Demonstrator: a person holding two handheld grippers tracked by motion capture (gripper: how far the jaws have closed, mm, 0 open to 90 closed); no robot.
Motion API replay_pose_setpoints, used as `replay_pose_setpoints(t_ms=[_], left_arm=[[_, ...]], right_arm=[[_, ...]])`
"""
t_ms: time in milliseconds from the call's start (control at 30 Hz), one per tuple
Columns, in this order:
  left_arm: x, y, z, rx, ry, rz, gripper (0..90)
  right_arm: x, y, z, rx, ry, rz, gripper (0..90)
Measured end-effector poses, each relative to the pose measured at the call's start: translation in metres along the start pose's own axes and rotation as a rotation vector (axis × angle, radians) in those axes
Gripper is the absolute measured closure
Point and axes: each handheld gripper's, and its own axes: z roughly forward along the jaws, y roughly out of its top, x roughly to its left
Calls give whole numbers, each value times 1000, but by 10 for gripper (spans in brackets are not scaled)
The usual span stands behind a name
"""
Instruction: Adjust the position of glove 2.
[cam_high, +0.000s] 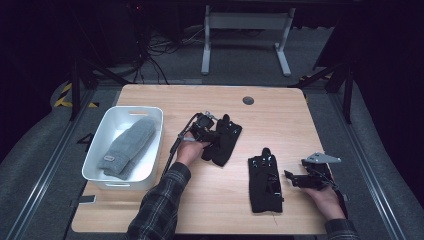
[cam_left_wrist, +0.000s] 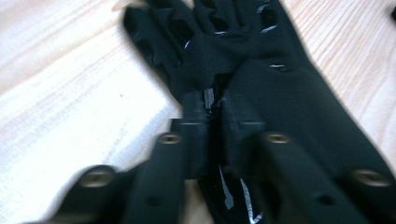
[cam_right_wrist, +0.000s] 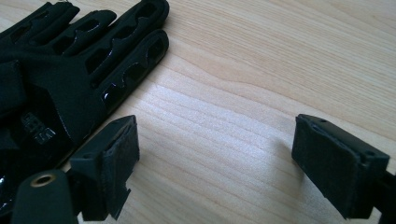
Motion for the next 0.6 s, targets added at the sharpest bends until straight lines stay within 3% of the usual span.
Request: replay_pose_setpoints(t_ms=[167, 400, 600], left_arm=[[0, -5, -12, -5, -76, -61, 845], [-12, -24, -37, 0, -116, -75, 845], [-33, -46, -52, 0, -148, -73, 845]], right_arm=[[0, 0, 0, 0, -1, 0, 159], [0, 0, 0, 0, -1, 0, 158], [0, 0, 0, -1, -1, -1, 158]])
